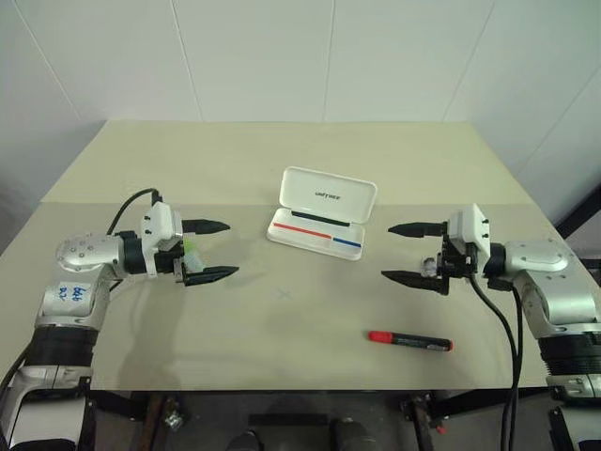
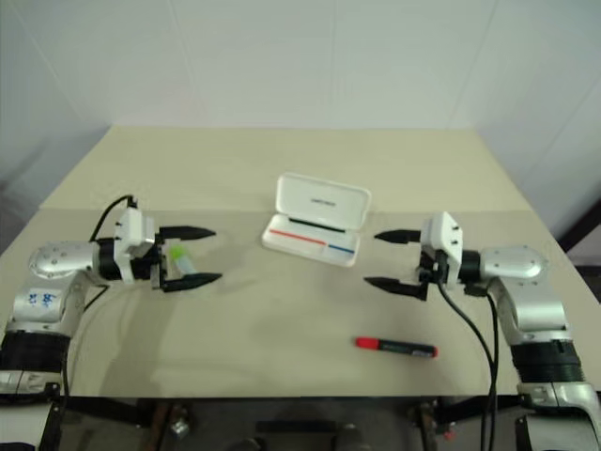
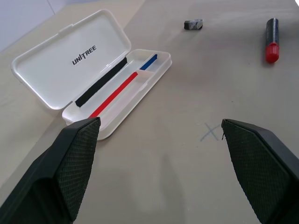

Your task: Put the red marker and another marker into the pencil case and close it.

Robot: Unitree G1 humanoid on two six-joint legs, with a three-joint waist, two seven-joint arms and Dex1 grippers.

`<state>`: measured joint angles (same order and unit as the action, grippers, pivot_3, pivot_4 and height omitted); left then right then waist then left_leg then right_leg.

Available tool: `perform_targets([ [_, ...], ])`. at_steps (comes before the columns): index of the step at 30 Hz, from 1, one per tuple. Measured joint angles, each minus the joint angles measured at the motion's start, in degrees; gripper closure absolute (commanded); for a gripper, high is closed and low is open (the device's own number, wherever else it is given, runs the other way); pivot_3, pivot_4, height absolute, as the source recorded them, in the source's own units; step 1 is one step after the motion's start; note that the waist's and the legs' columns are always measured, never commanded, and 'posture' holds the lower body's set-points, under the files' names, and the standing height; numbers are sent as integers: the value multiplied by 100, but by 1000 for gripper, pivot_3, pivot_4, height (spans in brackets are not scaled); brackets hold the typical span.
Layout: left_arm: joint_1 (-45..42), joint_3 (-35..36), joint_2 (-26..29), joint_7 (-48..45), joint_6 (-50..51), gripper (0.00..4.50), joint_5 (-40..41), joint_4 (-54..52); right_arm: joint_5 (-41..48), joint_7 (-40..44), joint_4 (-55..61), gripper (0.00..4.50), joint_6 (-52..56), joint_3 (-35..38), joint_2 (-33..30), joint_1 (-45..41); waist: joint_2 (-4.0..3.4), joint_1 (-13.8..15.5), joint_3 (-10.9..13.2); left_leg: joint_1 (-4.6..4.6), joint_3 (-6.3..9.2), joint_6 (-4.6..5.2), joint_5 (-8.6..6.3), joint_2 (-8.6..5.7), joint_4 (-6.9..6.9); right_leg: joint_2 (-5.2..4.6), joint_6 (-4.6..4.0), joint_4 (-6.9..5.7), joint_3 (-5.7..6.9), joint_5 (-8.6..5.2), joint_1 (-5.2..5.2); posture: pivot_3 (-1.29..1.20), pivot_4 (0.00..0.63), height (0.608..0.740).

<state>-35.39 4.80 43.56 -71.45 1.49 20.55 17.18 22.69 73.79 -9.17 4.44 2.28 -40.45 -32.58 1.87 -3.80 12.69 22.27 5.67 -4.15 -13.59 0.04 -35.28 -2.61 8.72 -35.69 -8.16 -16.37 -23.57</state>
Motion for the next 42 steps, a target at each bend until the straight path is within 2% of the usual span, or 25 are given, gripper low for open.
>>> perform_targets([
  [8,-153,-46,-15,-142,8,51,-28,157,-413,-511,324,0,342,-496,235,-128,0,-53,0,0,1,0,0,-1,-3,-1,-1,-16,1,-1,-5,0,150,740],
  [14,98,-27,-92,-66,105,51,30,-125,-859,-580,-11,0,477,-952,369,-618,0,-115,0,-1,2,0,0,3,-3,2,-2,-20,1,-1,-8,0,150,740],
  [19,330,131,-77,89,160,0,47,-324,-1200,-555,-784,1705,307,-1186,577,-990,0,-103,0,1,1,0,0,0,-3,-2,-2,-18,0,-1,-8,0,150,740],
  [26,723,288,-82,327,282,0,101,-756,-1771,-456,-2168,1705,-206,-1585,1055,-1784,0,-140,0,1,2,0,0,3,-2,0,-3,-23,0,-1,-12,0,150,740],
  [42,1178,420,-87,767,404,0,210,-1272,-2380,-191,-3618,1705,-805,-1809,1424,-2544,0,-152,0,0,3,-1,0,2,1,-2,-3,-23,2,-2,-13,0,150,740],
])
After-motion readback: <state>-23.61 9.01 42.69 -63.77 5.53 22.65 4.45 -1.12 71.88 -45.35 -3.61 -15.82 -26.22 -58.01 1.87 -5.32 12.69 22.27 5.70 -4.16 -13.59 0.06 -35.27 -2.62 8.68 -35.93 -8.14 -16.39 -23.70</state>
